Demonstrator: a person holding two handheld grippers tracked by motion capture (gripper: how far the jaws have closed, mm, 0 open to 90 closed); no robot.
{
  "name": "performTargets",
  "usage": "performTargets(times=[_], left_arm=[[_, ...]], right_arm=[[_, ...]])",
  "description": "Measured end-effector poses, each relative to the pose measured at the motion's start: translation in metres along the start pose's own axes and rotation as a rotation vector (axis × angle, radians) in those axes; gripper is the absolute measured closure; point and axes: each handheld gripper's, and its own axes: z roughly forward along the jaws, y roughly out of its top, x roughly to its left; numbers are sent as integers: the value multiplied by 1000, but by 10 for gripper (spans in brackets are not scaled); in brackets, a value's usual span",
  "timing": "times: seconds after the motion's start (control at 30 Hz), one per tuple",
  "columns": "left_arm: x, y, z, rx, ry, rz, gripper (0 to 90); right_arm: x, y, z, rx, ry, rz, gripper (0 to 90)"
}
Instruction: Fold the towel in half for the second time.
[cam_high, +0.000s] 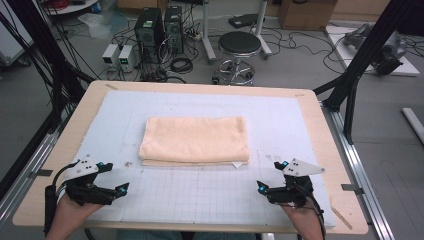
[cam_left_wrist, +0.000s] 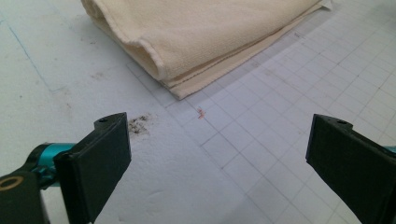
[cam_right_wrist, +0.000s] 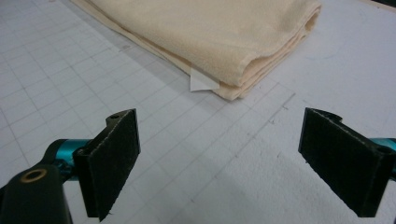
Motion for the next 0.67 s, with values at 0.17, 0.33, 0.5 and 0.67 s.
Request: performTargets(times=[0.17,0.33,0.5,0.67], left_arm=[[0,-4,-5,-3,-5,-8,71],[2,-5,-4,1,-18,-19,71],[2,-6,-3,-1,-15,-12,71],[2,-6,-3,-2,-13,-7,71]], right_arm=[[1,-5,-3,8,4,0,120],[3,-10,-5,19,7,8,120],[3,-11,-2,22,14,8,120],[5,-10,1,32,18,-13,120]])
